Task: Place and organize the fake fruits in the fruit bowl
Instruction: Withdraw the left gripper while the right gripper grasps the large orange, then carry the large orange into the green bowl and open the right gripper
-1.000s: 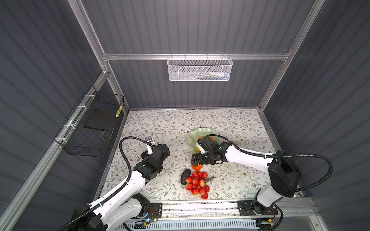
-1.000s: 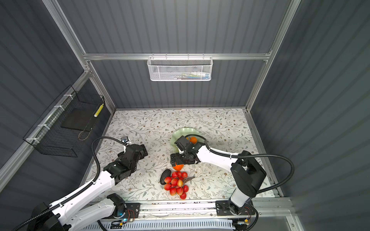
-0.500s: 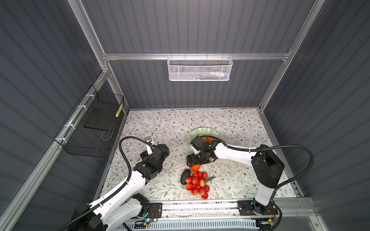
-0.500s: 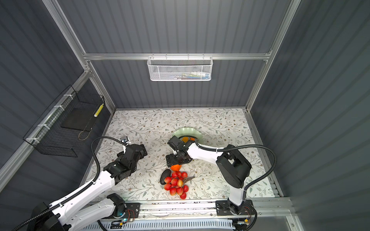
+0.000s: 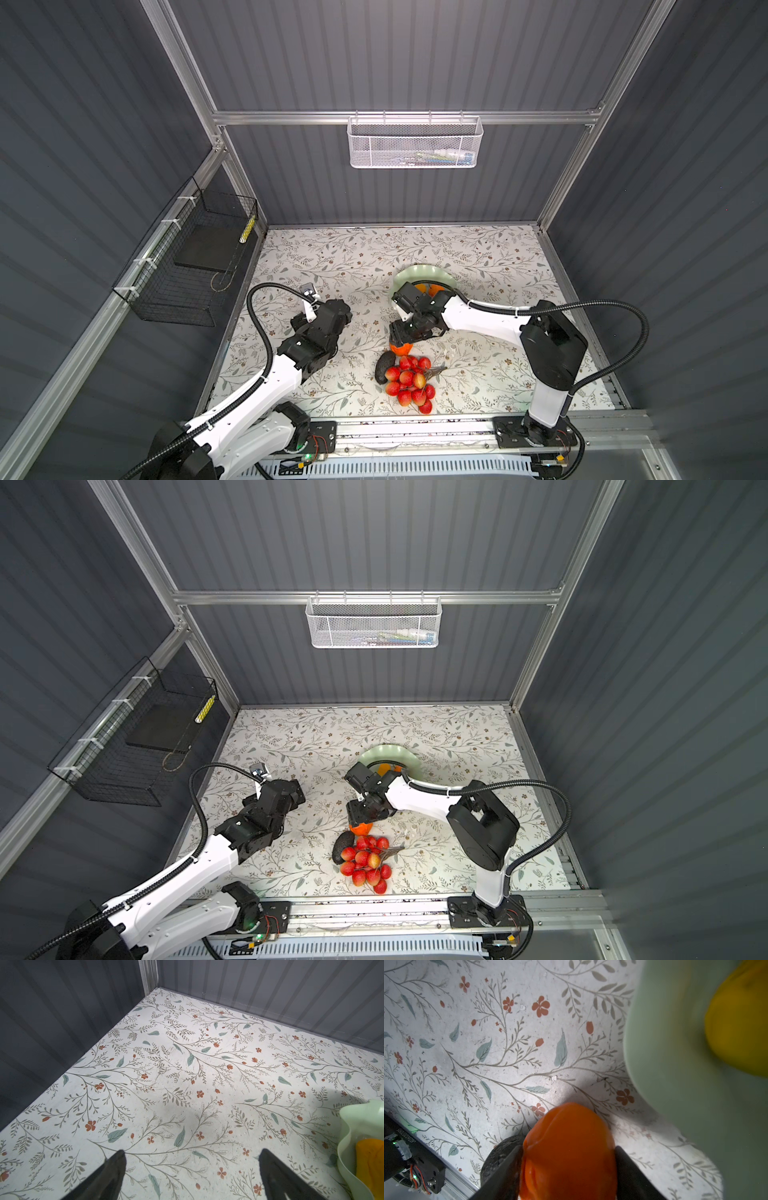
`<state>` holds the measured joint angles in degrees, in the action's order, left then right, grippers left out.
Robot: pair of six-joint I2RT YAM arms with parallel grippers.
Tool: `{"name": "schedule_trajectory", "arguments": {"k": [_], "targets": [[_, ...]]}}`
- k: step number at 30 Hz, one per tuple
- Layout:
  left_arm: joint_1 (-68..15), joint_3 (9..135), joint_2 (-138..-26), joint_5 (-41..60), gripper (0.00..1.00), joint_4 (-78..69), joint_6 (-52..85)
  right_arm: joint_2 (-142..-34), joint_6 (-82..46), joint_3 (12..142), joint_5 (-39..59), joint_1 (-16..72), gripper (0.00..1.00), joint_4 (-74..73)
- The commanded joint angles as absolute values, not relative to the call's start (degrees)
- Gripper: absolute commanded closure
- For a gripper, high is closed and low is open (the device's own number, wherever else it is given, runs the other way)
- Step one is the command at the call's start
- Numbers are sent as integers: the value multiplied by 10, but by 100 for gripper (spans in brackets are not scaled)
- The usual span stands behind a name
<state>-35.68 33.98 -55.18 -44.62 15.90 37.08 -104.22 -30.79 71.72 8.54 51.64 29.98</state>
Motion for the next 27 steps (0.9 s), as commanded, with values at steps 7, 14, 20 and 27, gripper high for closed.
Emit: {"name": "schedule_trajectory", "arguments": {"k": [7,14,20,27], "targets": [[-358,351,-565,-453,0,167,360,-968,-257,802,36,492,48,329],[-358,358,-569,-442,0,169,358,-955,-208,831,28,383,49,319],[-357,363,-575,-423,0,170,364,-1012,-169,878,9,318,48,309],[-358,363,-573,-406,0,187,380,-1107,-136,939,-20,286,49,309]]}}
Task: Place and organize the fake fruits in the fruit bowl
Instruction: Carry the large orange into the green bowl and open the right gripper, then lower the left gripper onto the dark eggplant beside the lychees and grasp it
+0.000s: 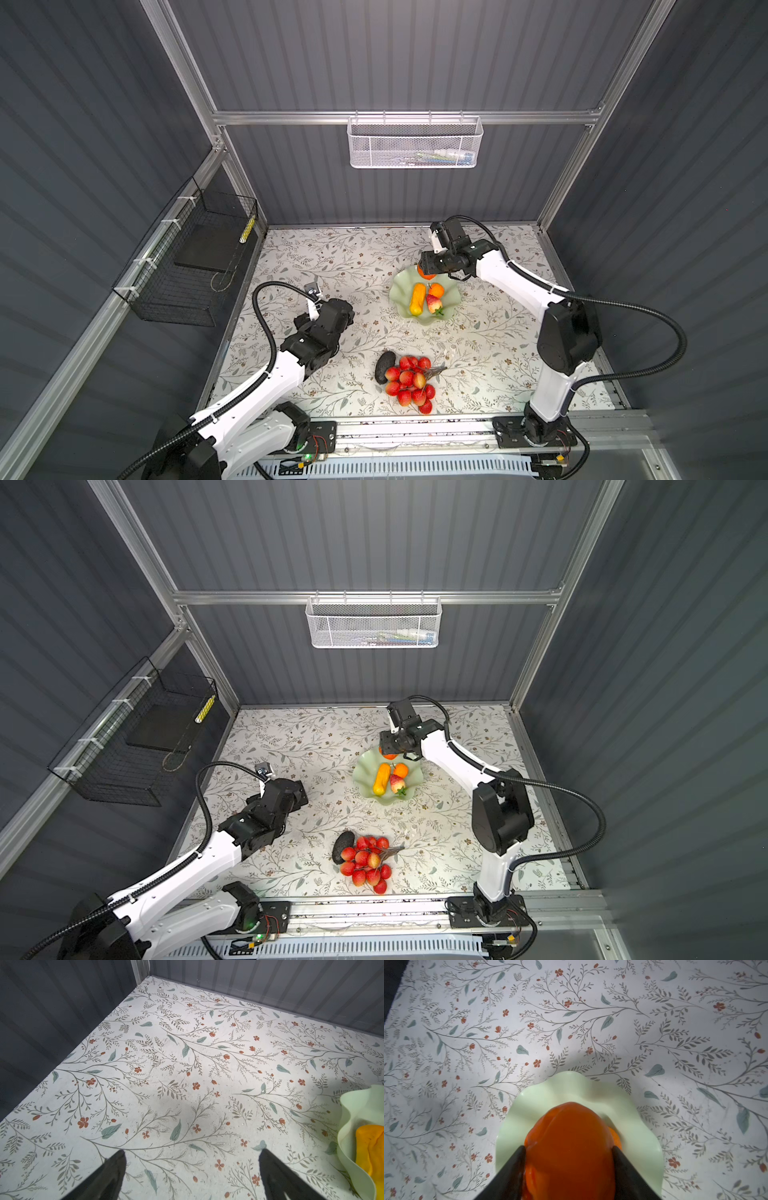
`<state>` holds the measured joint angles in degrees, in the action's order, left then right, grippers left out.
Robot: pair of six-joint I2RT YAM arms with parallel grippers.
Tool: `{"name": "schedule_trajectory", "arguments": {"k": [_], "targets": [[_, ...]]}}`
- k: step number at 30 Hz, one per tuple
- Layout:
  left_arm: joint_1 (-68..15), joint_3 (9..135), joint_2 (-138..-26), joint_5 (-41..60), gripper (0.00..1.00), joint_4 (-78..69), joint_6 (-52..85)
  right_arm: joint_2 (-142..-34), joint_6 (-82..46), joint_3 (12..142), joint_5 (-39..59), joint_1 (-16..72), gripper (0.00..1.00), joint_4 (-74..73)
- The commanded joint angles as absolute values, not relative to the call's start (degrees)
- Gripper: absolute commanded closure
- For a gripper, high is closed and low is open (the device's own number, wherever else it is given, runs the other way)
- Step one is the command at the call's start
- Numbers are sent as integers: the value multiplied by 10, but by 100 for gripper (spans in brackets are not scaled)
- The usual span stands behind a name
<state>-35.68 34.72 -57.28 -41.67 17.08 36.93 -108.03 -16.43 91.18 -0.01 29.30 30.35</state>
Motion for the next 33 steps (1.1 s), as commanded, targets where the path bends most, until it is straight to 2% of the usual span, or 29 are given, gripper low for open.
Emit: {"name": "schedule_trajectory", "arguments": {"k": [1,7,16,26,33], "targets": [[-358,363,-571,-402,0,189,381,-1121,-133,949,-21,284,49,313],[-358,362,-572,-372,0,188,383,-1161,-136,959,-10,280,48,308],[-357,371,-602,-258,0,174,370,-1154,-148,937,-3,282,33,295],[-360,370,-648,-46,7,148,354,-1059,-151,899,-24,280,8,267],[-407,374,-701,19,8,151,354,-960,-168,809,-26,275,1,190]]}}
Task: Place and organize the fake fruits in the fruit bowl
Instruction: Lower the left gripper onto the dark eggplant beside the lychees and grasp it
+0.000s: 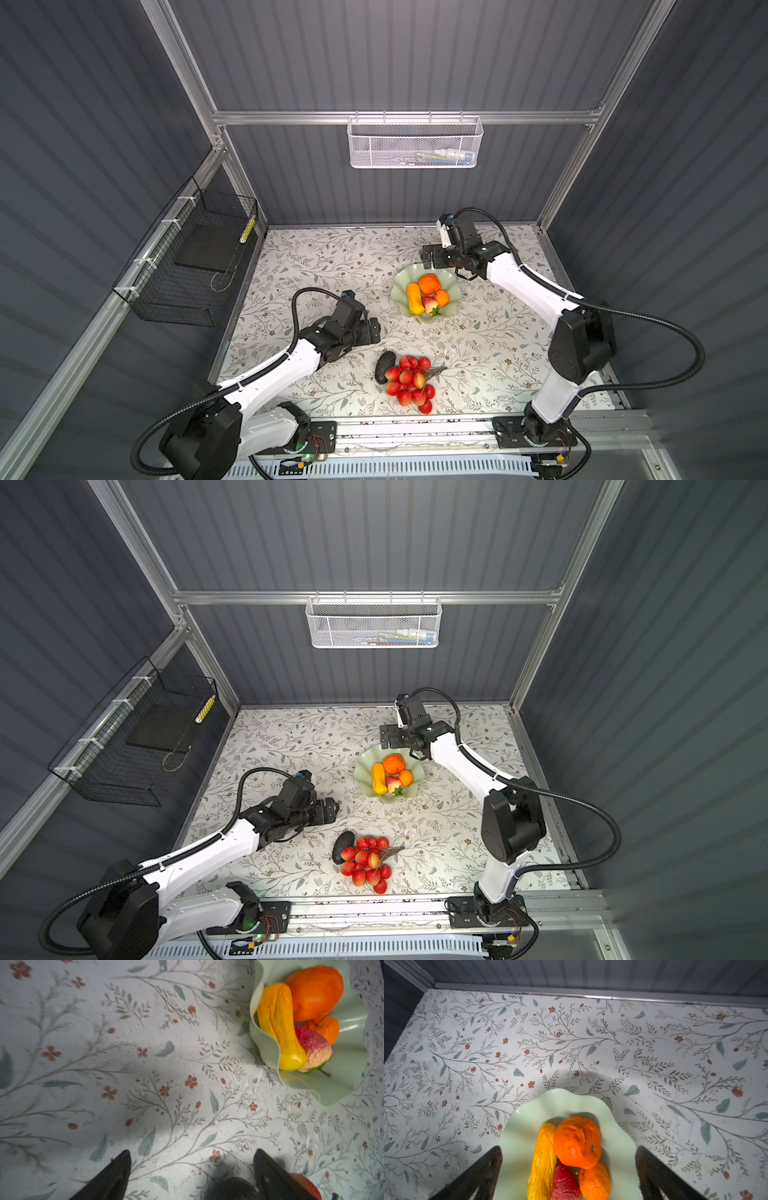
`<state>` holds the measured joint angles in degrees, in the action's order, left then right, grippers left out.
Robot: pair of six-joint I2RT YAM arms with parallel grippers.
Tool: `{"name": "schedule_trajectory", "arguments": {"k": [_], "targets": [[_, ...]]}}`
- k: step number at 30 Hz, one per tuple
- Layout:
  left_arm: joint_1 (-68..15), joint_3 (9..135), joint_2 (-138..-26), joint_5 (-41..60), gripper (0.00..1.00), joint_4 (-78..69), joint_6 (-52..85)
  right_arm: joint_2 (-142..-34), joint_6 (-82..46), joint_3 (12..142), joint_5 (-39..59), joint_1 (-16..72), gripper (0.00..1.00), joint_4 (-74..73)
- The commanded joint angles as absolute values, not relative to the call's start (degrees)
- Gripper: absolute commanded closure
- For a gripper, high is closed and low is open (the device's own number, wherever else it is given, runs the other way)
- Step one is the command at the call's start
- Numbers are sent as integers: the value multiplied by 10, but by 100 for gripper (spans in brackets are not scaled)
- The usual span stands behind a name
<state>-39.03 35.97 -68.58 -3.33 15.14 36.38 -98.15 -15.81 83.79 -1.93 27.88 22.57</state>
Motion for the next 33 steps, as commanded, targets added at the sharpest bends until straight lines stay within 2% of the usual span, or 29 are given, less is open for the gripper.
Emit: {"name": "schedule_trajectory", "arguments": {"k": [1,20,25,29,33], "targets": [[-416,375,-710,21,8,151,357,-950,-170,798,-24,275,1,183],[-467,370,-780,65,15,151,377,-919,-185,737,-8,263,1,163],[-470,381,-809,61,29,159,374,-918,-186,735,-6,262,1,163],[-470,387,-820,54,53,171,374,-917,-187,731,-6,259,1,161],[-470,400,-810,24,62,203,368,-918,-191,730,0,258,1,157]]}}
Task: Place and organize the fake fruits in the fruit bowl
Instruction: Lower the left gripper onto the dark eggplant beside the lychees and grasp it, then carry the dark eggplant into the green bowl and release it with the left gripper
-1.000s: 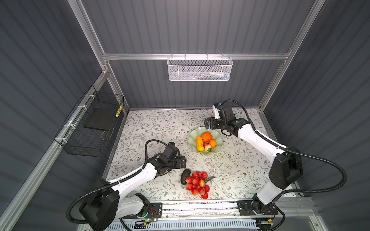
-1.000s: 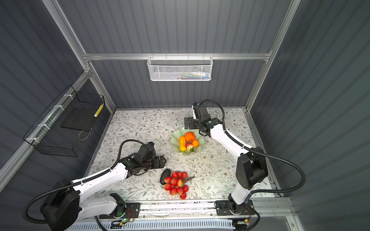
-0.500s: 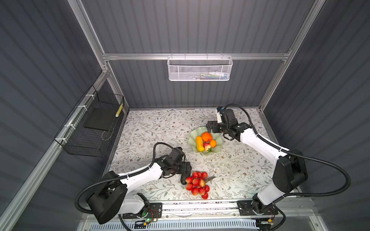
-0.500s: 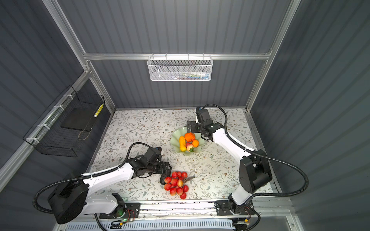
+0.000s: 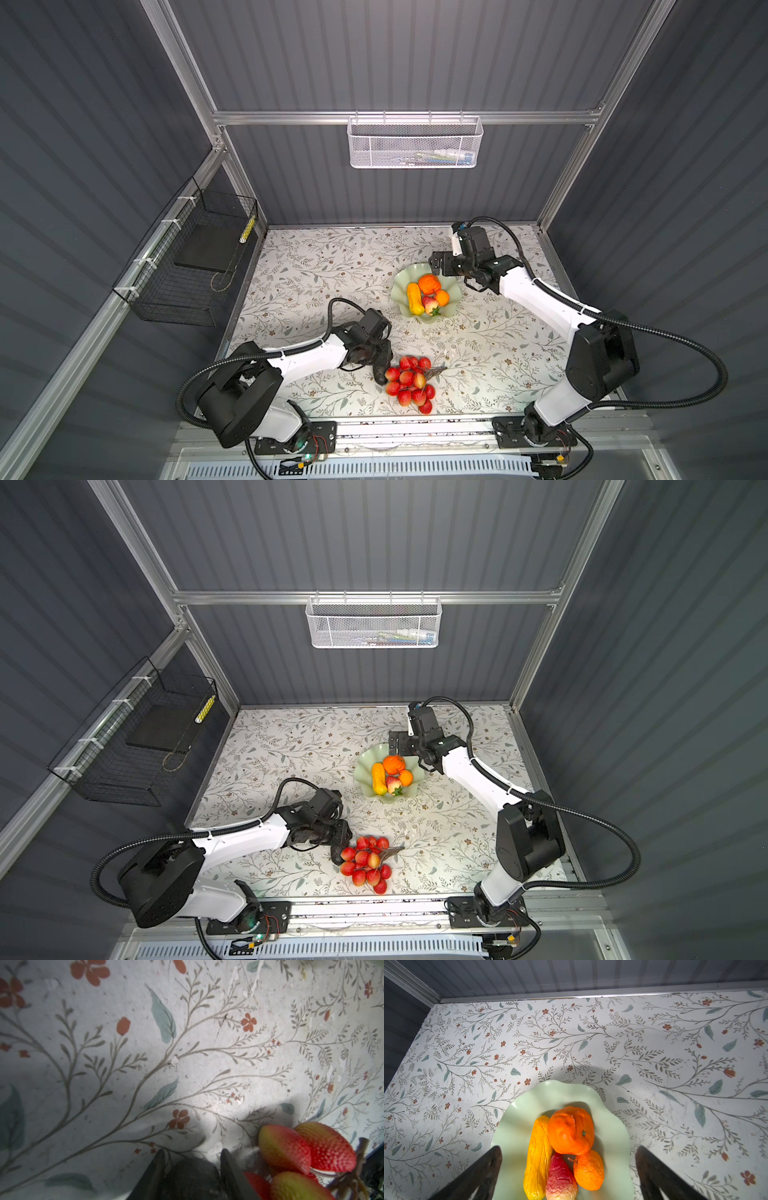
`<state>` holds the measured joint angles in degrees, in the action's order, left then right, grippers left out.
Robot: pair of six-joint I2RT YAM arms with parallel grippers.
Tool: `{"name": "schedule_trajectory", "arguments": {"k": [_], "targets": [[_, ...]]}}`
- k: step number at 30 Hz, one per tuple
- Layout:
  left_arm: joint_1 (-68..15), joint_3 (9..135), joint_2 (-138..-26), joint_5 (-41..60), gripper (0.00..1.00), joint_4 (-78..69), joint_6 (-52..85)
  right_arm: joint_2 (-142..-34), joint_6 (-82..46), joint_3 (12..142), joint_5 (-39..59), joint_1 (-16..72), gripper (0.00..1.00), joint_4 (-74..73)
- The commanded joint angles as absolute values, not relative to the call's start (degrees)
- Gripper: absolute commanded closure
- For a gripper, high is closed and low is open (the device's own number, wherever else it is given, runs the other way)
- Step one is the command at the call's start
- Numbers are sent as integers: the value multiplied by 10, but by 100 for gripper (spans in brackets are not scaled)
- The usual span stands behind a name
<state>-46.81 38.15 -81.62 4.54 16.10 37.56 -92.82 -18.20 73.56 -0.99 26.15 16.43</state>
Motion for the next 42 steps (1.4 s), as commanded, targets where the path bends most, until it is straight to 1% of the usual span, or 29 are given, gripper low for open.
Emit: {"name": "schedule_trajectory", "arguments": {"k": [1,3,8,14,20,22,24,27,31,42], "targets": [[-469,407,-804,15,64,213,363,-919,-192,730,2,258,1,157],[-470,426,-794,-6,67,244,348,-920,-194,731,4,257,1,155],[-469,506,-783,-80,68,327,289,-919,-194,731,7,256,1,154],[-464,640,-845,-116,68,351,205,-899,-192,719,5,248,1,156],[-437,792,-959,-92,68,346,142,-853,-193,683,7,236,1,158],[-415,840,-1001,-61,68,336,136,-836,-194,666,6,232,1,158],[-394,862,-1033,-38,68,322,134,-820,-198,651,5,229,1,159],[-375,891,-1076,-20,68,307,137,-799,-204,629,10,226,1,159],[-373,926,-1119,1,68,298,135,-778,-209,607,9,223,1,161],[-373,937,-1137,27,68,284,158,-775,-214,594,22,217,1,157]]}}
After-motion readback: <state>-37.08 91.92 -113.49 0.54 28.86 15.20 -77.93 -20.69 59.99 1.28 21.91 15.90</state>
